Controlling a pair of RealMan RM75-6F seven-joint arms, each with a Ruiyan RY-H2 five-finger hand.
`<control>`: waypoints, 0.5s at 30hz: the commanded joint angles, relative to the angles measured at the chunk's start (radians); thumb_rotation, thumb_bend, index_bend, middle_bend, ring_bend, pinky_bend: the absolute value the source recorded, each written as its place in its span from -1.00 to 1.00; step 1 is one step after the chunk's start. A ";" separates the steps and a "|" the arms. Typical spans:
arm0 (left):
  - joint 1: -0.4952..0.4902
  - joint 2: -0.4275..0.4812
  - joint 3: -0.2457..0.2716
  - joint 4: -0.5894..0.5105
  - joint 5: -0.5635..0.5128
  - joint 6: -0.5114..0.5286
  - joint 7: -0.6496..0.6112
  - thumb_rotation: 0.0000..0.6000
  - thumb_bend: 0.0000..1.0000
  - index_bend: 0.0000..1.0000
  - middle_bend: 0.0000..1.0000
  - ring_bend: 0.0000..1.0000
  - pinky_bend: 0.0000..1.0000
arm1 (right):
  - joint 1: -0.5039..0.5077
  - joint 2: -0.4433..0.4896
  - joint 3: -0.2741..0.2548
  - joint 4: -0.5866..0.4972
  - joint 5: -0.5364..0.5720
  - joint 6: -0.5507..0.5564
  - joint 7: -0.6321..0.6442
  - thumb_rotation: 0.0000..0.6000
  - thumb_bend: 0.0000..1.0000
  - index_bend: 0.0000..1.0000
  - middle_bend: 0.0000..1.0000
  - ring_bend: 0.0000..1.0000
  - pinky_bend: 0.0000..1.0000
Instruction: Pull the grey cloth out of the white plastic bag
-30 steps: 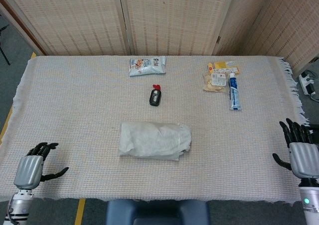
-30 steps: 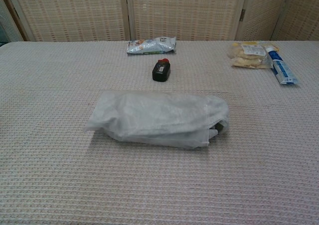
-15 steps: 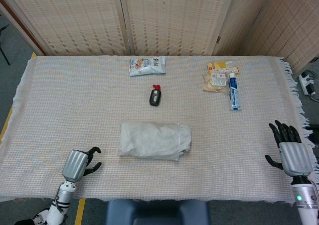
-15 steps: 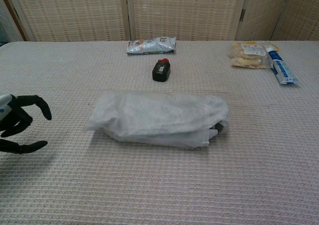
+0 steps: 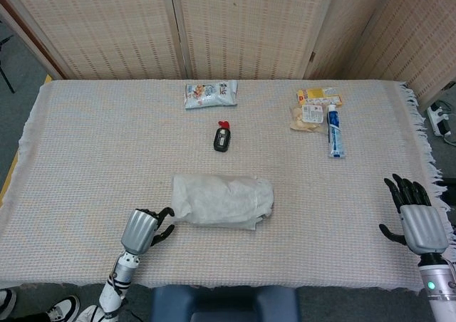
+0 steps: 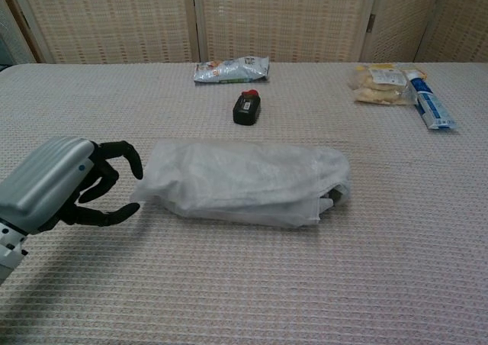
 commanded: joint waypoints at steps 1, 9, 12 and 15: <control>-0.008 -0.013 -0.003 0.019 -0.014 -0.009 -0.007 1.00 -0.45 0.06 1.00 1.00 1.00 | 0.001 0.003 -0.002 0.000 -0.004 -0.003 0.006 1.00 -0.66 -1.00 -1.00 -1.00 -1.00; -0.020 -0.028 -0.007 0.044 -0.035 -0.009 -0.009 1.00 -0.45 0.05 1.00 1.00 1.00 | 0.005 0.006 -0.005 -0.002 -0.004 -0.014 0.009 1.00 -0.66 -1.00 -1.00 -1.00 -1.00; -0.023 -0.031 -0.006 0.054 -0.045 -0.017 -0.011 1.00 -0.45 0.05 1.00 1.00 1.00 | 0.004 0.012 -0.007 -0.006 -0.012 -0.013 0.022 1.00 -0.66 -1.00 -1.00 -1.00 -1.00; -0.027 -0.036 0.000 0.069 -0.046 -0.017 -0.023 1.00 -0.39 0.08 1.00 1.00 1.00 | 0.004 0.012 -0.008 -0.006 -0.014 -0.012 0.023 1.00 -0.65 -1.00 -1.00 -1.00 -1.00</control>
